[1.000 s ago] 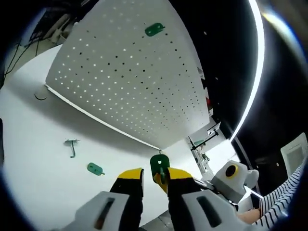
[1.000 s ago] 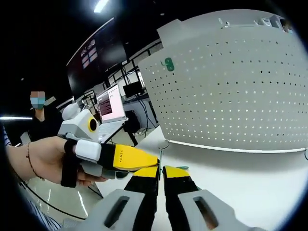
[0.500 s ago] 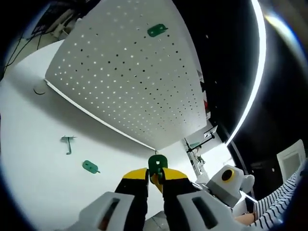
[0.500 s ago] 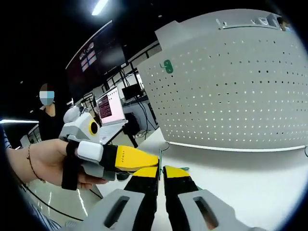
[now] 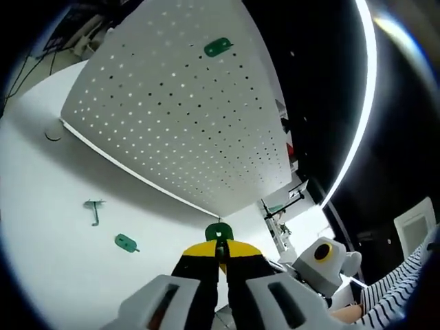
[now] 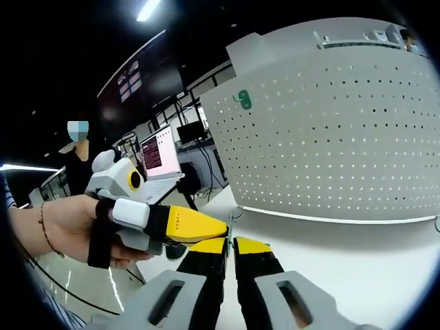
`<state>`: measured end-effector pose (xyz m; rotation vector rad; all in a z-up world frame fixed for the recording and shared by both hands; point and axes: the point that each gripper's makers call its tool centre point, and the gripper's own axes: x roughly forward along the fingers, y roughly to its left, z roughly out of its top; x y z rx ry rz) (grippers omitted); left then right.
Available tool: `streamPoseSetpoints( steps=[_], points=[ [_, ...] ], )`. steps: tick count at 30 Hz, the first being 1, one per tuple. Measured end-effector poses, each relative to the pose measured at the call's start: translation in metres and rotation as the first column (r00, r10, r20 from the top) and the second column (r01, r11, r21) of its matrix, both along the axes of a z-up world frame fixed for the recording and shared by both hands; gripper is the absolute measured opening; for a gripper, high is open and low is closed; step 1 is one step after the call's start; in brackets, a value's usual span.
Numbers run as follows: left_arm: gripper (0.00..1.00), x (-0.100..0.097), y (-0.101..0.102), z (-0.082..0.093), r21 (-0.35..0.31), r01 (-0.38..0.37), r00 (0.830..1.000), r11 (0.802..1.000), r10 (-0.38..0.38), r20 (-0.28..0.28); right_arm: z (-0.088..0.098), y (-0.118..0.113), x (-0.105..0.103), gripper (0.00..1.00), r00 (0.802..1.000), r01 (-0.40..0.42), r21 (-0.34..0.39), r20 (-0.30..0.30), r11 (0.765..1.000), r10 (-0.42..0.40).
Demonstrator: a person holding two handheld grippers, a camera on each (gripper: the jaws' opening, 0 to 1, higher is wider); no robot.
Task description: Insert the hook assembly into the mounting plate slot until the hook locks in place.
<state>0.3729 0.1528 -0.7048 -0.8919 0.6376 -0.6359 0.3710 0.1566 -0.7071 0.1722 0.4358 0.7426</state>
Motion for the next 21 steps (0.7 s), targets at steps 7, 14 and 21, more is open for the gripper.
streamPoseSetpoints(
  steps=[7, 14, 21],
  points=[
    [0.01, -0.0005, 0.0004, 0.0026, 0.000, 0.001, 1.000, 1.000, -0.001, 0.005, 0.0021, -0.0022, -0.0004, 0.01, 1.000, 0.000, 0.004, 0.004, 1.000, 0.000],
    [0.01, -0.0018, 0.0029, 0.0075, 0.035, 0.005, 0.999, 0.999, -0.006, 0.033, 0.0033, -0.0021, 0.0000, 0.01, 1.000, -0.006, 0.001, 0.012, 1.000, 0.006],
    [0.01, -0.0003, 0.0072, 0.0088, 0.078, 0.001, 0.999, 0.997, -0.005, 0.053, 0.0069, -0.0037, -0.0009, 0.04, 1.000, -0.020, -0.012, 0.013, 1.000, 0.020]
  ],
)
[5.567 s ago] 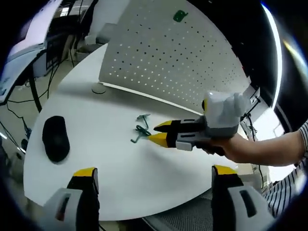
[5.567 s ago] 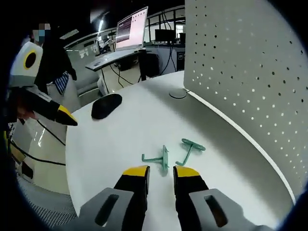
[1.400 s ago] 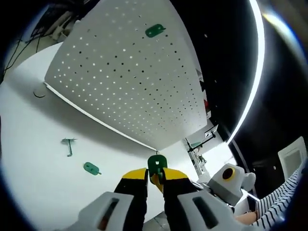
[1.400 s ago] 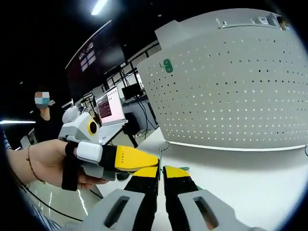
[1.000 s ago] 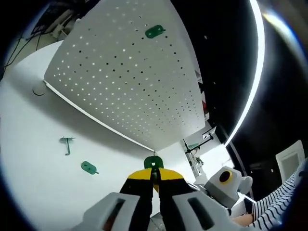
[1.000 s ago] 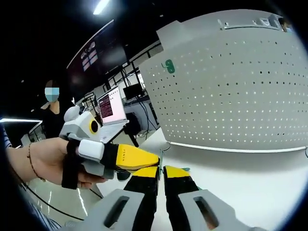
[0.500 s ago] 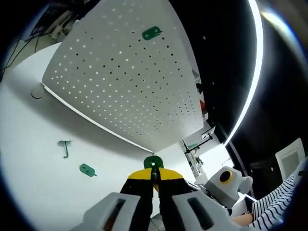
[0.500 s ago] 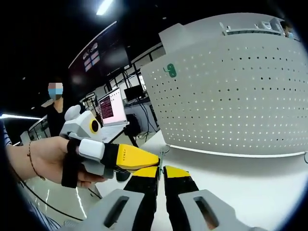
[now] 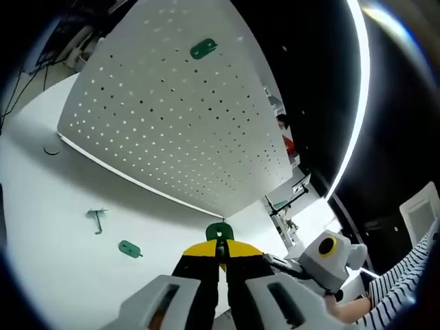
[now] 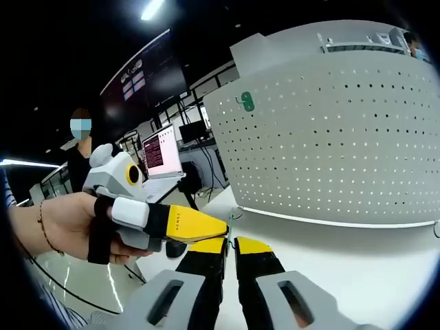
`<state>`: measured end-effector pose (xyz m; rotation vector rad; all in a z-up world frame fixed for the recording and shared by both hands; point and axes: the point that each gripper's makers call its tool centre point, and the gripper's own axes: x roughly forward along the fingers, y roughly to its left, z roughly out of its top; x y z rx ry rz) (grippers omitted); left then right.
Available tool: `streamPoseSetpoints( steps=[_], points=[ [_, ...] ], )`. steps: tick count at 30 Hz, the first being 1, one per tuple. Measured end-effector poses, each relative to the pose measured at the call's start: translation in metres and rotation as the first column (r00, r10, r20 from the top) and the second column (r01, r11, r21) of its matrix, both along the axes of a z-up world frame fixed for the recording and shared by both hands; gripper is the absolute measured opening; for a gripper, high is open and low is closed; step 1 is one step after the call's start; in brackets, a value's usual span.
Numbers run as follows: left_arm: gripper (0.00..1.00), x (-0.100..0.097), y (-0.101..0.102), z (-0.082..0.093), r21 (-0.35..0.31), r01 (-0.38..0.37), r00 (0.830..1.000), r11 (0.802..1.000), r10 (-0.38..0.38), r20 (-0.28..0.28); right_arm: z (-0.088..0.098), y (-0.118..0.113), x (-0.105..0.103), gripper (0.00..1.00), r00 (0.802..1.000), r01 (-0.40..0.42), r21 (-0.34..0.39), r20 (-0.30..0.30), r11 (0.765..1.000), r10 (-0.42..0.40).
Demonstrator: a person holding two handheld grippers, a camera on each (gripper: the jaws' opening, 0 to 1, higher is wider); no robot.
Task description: Insert the hook assembly into the mounting plate slot until the hook locks in place.
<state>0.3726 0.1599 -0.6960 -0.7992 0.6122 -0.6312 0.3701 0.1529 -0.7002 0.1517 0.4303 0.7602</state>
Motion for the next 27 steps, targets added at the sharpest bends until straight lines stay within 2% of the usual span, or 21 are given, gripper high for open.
streamPoseSetpoints(
  steps=[2, 6, 10, 15, 22, 25, 27],
  points=[
    [0.01, 0.001, 0.003, 0.002, 0.028, -0.006, 1.000, 1.000, 0.006, 0.014, 0.001, 0.000, -0.001, 0.07, 1.000, -0.002, -0.002, -0.002, 1.000, 0.002],
    [0.01, 0.004, 0.009, 0.005, 0.119, -0.017, 0.998, 0.993, 0.010, 0.064, 0.001, -0.002, -0.003, 0.09, 1.000, -0.020, -0.045, 0.023, 0.999, 0.021],
    [0.01, 0.006, 0.017, 0.006, 0.232, -0.029, 0.993, 0.972, 0.002, 0.116, 0.001, -0.009, -0.005, 0.14, 1.000, -0.010, -0.038, -0.001, 0.999, 0.010],
    [0.01, 0.011, 0.023, 0.012, 0.291, -0.067, 0.986, 0.954, 0.019, 0.164, -0.003, -0.025, -0.009, 0.18, 1.000, 0.010, -0.069, -0.007, 0.998, -0.010],
    [0.01, 0.013, 0.020, 0.014, 0.376, -0.055, 0.979, 0.925, -0.023, 0.200, -0.028, -0.059, -0.018, 0.23, 0.998, 0.041, -0.156, -0.035, 0.987, -0.047],
    [0.01, 0.016, 0.021, 0.015, 0.406, -0.063, 0.974, 0.912, -0.031, 0.222, -0.033, -0.073, -0.024, 0.26, 0.996, 0.062, -0.136, -0.061, 0.989, -0.071],
    [0.01, 0.016, 0.020, 0.015, 0.406, -0.055, 0.974, 0.912, -0.041, 0.225, -0.038, -0.084, -0.027, 0.30, 0.995, 0.075, -0.168, -0.058, 0.983, -0.086]
  ],
)
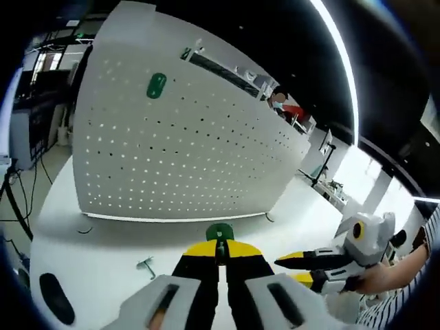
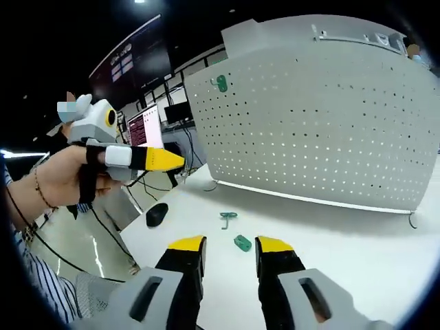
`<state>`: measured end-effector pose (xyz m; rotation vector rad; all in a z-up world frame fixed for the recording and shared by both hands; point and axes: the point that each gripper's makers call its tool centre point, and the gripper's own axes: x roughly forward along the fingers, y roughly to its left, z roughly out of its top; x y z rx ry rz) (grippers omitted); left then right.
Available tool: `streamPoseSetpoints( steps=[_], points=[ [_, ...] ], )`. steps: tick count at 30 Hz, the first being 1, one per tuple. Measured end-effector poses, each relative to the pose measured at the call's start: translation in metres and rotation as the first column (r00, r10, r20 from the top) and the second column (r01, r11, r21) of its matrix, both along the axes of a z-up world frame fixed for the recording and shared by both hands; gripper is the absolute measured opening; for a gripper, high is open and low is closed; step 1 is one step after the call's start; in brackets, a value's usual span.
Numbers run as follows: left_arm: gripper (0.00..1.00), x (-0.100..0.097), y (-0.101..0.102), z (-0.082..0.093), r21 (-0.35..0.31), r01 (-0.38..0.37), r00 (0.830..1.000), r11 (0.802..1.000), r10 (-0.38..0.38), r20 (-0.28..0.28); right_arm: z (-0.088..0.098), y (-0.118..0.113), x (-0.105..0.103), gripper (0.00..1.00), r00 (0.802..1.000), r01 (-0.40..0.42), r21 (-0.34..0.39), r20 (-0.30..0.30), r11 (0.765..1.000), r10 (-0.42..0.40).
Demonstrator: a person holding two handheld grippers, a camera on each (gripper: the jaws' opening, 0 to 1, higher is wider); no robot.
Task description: Insert the hook assembly into the mounting plate slot until the hook locks in place.
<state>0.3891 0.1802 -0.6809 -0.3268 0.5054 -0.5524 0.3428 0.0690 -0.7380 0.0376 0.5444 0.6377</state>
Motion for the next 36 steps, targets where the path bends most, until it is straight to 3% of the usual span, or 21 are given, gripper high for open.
streamPoseSetpoints(
  steps=[2, 7, 10, 16, 26, 34, 36],
  points=[
    [0.01, 0.001, 0.000, 0.001, -0.018, -0.002, 1.000, 1.000, 0.002, 0.002, -0.005, -0.012, -0.004, 0.31, 1.000, 0.011, -0.035, 0.001, 0.999, -0.011],
    [0.01, 0.005, 0.007, 0.001, 0.038, -0.016, 0.999, 0.999, 0.015, 0.029, -0.017, -0.035, -0.016, 0.40, 0.999, 0.044, -0.089, -0.024, 0.995, -0.046],
    [0.01, 0.007, 0.013, 0.001, 0.060, -0.033, 0.999, 0.998, 0.031, 0.040, -0.015, -0.049, -0.021, 0.46, 0.998, 0.049, -0.185, 0.034, 0.982, -0.043],
    [0.01, 0.015, 0.028, 0.006, 0.089, -0.085, 0.994, 0.992, 0.077, 0.081, -0.018, -0.061, -0.030, 0.53, 0.997, 0.074, -0.197, 0.032, 0.978, -0.069],
    [0.01, 0.026, 0.049, 0.017, 0.140, -0.157, 0.979, 0.978, 0.136, 0.153, -0.042, -0.085, -0.048, 0.57, 0.992, 0.121, -0.246, -0.015, 0.962, -0.129],
    [0.01, 0.040, 0.068, 0.034, 0.152, -0.233, 0.954, 0.960, 0.195, 0.230, -0.052, -0.094, -0.058, 0.57, 0.987, 0.141, -0.256, -0.042, 0.956, -0.156],
    [0.01, 0.045, 0.076, 0.044, 0.113, -0.272, 0.935, 0.956, 0.235, 0.265, -0.053, -0.093, -0.059, 0.59, 0.984, 0.149, -0.234, -0.059, 0.961, -0.166]
  ],
)
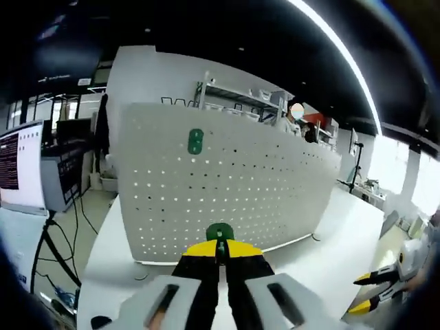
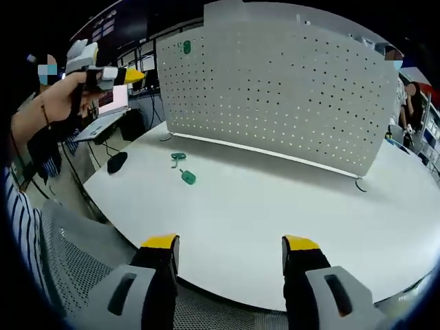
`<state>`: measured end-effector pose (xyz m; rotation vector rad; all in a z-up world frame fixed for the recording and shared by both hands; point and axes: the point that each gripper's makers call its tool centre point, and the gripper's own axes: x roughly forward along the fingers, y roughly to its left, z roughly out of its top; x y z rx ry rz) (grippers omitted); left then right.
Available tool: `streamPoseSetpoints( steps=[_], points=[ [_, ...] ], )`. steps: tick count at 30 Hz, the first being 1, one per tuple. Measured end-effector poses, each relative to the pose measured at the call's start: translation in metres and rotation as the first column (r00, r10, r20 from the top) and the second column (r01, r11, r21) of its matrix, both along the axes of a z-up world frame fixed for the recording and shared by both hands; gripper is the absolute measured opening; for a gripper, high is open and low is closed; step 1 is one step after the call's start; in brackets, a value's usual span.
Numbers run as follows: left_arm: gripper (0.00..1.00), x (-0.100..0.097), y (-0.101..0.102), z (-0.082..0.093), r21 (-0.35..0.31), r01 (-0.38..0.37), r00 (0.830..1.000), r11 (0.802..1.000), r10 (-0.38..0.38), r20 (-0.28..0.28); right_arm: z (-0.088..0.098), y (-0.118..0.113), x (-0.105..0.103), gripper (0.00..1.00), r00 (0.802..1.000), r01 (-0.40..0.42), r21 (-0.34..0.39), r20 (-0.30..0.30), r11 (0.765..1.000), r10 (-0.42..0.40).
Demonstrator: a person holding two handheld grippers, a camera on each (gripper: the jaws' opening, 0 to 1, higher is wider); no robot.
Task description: Insert the hook assembly into the mounting plate slot until the hook locks in place.
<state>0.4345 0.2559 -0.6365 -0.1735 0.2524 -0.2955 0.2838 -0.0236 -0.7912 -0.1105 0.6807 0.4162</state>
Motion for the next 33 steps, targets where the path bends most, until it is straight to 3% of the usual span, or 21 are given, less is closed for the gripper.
streamPoseSetpoints(
  steps=[6, 11, 20, 26, 33],
  points=[
    [0.01, 0.010, 0.019, 0.018, 0.037, -0.066, 0.996, 0.997, 0.064, 0.064, -0.003, 0.007, -0.005, 0.60, 1.000, -0.004, 0.013, -0.008, 1.000, 0.004],
    [0.01, 0.019, 0.025, 0.023, 0.046, -0.089, 0.993, 0.995, 0.085, 0.085, -0.008, 0.013, -0.013, 0.60, 0.999, -0.034, -0.008, -0.019, 0.999, 0.034],
    [0.01, 0.035, 0.027, 0.036, 0.065, -0.125, 0.984, 0.990, 0.116, 0.135, -0.011, 0.015, -0.016, 0.59, 0.997, -0.063, -0.017, -0.036, 0.998, 0.062],
    [0.01, 0.047, 0.029, 0.044, 0.121, -0.160, 0.971, 0.980, 0.134, 0.199, -0.011, 0.017, -0.017, 0.59, 0.997, -0.070, -0.011, -0.037, 0.998, 0.069],
    [0.01, 0.058, 0.031, 0.049, 0.120, -0.177, 0.963, 0.977, 0.147, 0.225, -0.012, 0.016, -0.017, 0.59, 0.997, -0.065, -0.009, -0.042, 0.998, 0.065]
  ],
)
